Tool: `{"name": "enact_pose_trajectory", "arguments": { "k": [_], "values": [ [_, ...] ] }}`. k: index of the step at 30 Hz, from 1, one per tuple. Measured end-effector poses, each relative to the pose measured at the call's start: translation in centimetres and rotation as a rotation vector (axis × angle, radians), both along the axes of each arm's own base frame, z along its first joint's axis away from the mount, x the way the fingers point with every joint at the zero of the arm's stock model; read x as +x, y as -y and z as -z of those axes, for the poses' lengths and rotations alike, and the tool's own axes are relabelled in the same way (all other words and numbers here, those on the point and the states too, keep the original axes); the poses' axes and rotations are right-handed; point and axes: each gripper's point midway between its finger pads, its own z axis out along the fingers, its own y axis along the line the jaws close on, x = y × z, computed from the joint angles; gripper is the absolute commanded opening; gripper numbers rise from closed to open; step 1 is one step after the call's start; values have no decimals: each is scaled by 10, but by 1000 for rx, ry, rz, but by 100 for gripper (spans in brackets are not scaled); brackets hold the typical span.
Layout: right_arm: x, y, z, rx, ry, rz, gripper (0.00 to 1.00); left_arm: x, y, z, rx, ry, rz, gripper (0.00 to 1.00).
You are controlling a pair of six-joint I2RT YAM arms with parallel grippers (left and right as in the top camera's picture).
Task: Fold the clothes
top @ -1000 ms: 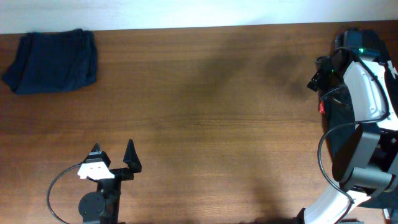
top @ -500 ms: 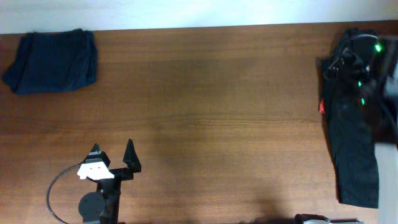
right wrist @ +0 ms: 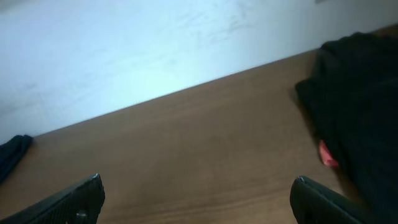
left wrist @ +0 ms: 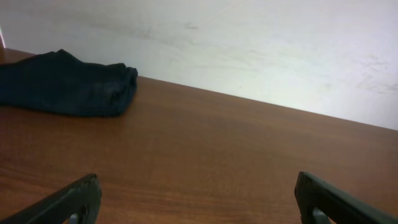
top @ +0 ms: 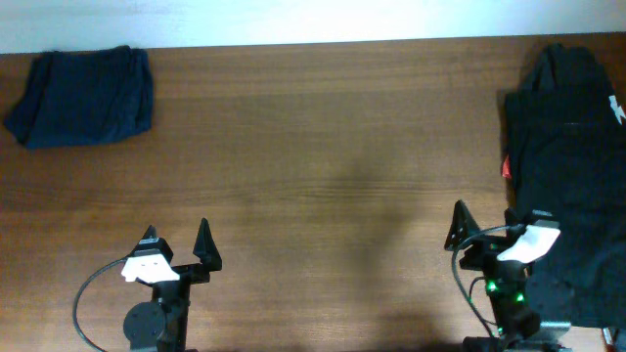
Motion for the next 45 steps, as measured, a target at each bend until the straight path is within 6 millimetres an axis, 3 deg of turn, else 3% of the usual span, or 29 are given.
{"name": "enact_pose_trajectory", "arguments": {
  "k": [3, 8, 14, 20, 45],
  "values": [
    [-1, -6, 27, -15, 0, -37, 99, 0, 0, 0, 0, 0, 0, 99],
    [-1, -13, 43, -48, 24, -75, 99, 0, 0, 0, 0, 0, 0, 99],
    [7, -13, 21, -84, 202, -74, 99, 0, 0, 0, 0, 0, 0, 99],
    [8, -13, 46, -175, 126, -87, 99, 0, 0, 0, 0, 0, 0, 99],
    [8, -13, 46, -199, 126, -90, 99, 0, 0, 0, 0, 0, 0, 99]
  ]
}}
